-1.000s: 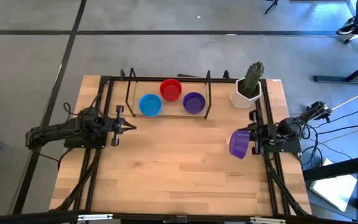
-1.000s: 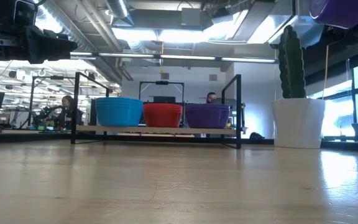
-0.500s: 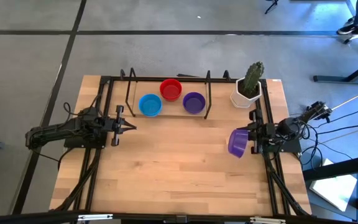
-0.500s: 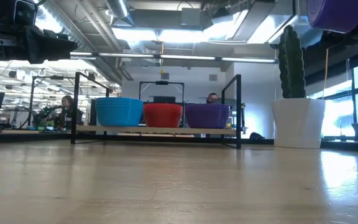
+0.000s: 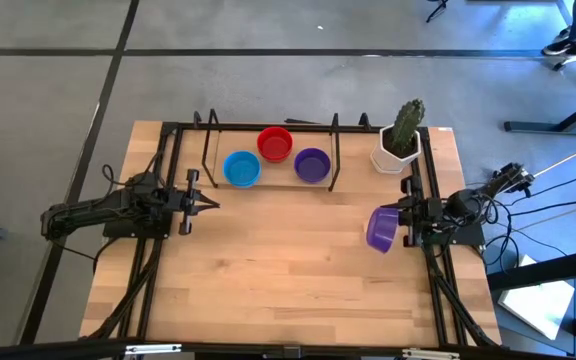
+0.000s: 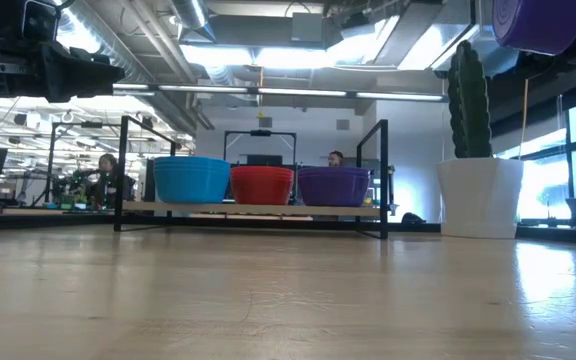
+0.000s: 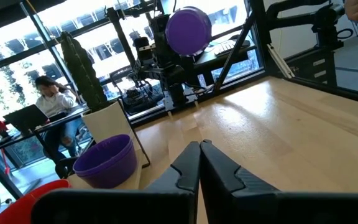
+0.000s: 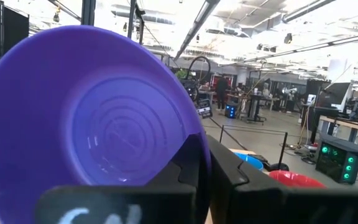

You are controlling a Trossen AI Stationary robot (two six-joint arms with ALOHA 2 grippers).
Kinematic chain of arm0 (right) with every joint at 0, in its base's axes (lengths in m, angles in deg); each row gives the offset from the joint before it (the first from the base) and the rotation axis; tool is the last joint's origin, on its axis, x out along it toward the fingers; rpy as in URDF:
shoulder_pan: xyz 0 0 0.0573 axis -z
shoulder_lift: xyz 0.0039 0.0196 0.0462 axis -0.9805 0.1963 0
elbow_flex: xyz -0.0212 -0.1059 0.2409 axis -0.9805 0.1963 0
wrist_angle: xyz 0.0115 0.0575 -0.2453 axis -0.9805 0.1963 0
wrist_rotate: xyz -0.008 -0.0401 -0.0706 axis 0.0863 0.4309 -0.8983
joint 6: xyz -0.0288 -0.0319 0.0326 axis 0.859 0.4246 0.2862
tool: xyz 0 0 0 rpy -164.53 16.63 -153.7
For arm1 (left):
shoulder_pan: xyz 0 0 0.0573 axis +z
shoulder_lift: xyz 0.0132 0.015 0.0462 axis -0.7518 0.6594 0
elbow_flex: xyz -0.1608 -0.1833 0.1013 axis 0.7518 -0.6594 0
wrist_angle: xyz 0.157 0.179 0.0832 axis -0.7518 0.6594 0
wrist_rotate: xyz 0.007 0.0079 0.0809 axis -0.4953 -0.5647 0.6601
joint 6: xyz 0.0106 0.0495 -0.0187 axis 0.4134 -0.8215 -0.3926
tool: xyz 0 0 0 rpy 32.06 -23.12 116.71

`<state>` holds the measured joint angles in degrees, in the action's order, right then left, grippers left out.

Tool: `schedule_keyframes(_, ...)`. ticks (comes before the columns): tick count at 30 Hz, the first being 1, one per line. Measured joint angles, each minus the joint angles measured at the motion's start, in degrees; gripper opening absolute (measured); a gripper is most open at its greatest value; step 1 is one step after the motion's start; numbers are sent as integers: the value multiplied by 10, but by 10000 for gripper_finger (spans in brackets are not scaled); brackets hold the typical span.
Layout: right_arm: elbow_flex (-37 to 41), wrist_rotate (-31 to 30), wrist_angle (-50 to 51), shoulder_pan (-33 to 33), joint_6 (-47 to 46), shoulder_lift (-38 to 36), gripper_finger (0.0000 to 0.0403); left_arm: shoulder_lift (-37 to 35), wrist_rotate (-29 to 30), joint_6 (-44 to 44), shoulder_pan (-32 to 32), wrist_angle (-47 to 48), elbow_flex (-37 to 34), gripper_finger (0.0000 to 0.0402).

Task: Pick & Place Mini bowls
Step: Stack the purple bowl on top of the purple bowl on the shelf

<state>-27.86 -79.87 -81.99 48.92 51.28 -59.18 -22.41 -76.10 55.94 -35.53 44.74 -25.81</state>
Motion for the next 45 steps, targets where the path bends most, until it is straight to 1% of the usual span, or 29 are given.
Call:
schedule_keyframes(7, 0, 0, -1, 0, -2, 0, 13, 0, 0, 0, 0, 0, 0, 6)
schedule_keyframes(11, 0, 1, -34, 0, -20, 1, 7, 0, 0, 0, 0, 0, 0, 7)
schedule_keyframes(14, 0, 11, -64, 0, -26, 17, 6, 0, 0, 0, 0, 0, 0, 5)
schedule_keyframes(18, -5, 36, -114, 0, -25, 72, 6, 0, 0, 0, 0, -1, 0, 2)
schedule_keyframes(20, -19, 47, -131, 0, -25, 111, 6, 0, 0, 0, 0, -3, 0, 3)
schedule_keyframes(23, -51, 46, -144, 0, -19, 181, 6, 0, 0, 0, 0, -4, 0, 7)
schedule_keyframes(24, -66, 40, -144, 0, -4, 206, 5, 0, 0, 0, 0, -4, 0, 7)
schedule_keyframes(26, -105, 4, -144, 0, 25, 255, 5, 0, 0, 0, 0, -4, 0, 7)
schedule_keyframes(30, -195, -128, -133, 17, 76, 357, 5, 0, 0, 0, 0, -4, 0, 4)
schedule_keyframes(32, -253, -174, -94, 40, 89, 404, 4, 0, 0, 0, 0, -4, 0, 2)
schedule_keyframes(33, -289, -187, -62, 54, 90, 427, 4, 0, 0, 0, 0, -4, 0, 2)
schedule_keyframes(38, -480, -188, 147, 133, 43, 533, 4, 0, 0, 0, 0, -4, 0, 6)
schedule_keyframes(40, -553, -173, 237, 169, 22, 574, 4, 0, 0, 0, 0, -4, 0, 8)
schedule_keyframes(45, -728, -99, 432, 264, -37, 687, 4, 0, 0, 0, 0, -4, 0, 5)
